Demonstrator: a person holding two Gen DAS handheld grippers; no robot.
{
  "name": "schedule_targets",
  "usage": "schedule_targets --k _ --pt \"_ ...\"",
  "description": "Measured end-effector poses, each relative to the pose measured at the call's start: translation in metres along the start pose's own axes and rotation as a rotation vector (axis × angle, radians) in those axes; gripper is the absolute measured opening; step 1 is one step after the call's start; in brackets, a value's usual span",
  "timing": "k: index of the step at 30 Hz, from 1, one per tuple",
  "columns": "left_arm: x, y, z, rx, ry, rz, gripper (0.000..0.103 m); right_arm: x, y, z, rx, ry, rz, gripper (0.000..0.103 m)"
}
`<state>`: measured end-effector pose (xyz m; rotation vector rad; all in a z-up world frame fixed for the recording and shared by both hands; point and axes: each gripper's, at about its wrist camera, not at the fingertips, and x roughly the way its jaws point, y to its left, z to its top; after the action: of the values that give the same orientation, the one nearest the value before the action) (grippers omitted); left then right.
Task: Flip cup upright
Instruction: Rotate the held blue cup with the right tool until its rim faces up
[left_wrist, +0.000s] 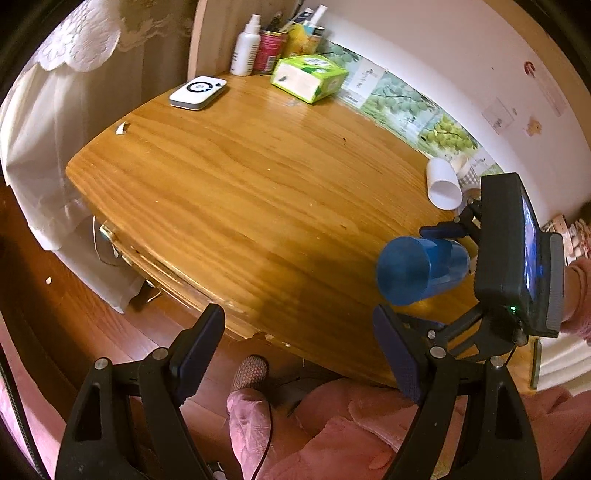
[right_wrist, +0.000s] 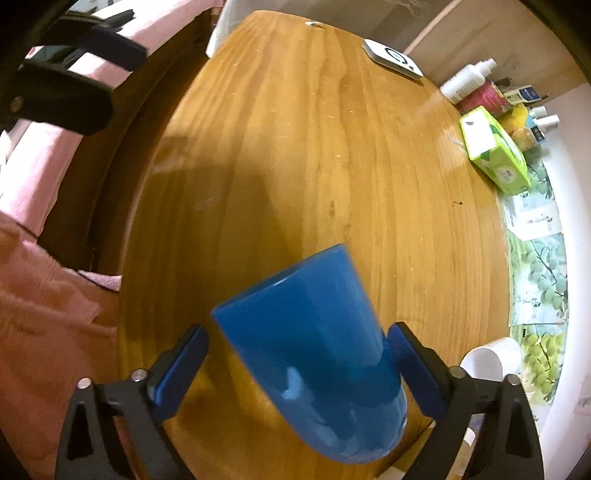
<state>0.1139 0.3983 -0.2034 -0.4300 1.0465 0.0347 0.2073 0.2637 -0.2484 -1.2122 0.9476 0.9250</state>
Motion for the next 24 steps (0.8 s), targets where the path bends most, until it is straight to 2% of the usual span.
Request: schedule_targets --k 2,7,10,16,21,24 --pt "-0.001 0.001 0.002 -0.006 -0.001 -0.003 0.085 0.002 -0.003 0.002 0.014 0.000 -0.006 0.087" --pt "-0.005 -0.004 0.009 0.030 -0.011 -0.010 0.085 0.000 -0.012 0.001 0.067 0.002 -0.010 0.082" --pt "-0.007 -0.009 0.017 0.058 -0.007 -0.014 0.085 -0.002 -0.018 -0.002 0.142 -0.007 -0.017 0.080" --pt "-0.018 -0.022 0.038 0.138 -0.025 -0.042 0.085 -0.016 -0.032 -0.014 0.379 -0.075 -0.015 0.078" --pt "-0.023 -0.043 0.058 0.229 -0.044 -0.076 0.085 -0.034 -0.040 -0.040 0.618 -0.156 -0.012 0.076" --pt "-0.024 -0.059 0.072 0.273 -0.049 -0.139 0.085 -0.042 -0.042 -0.060 0.756 -0.200 -0.020 0.074"
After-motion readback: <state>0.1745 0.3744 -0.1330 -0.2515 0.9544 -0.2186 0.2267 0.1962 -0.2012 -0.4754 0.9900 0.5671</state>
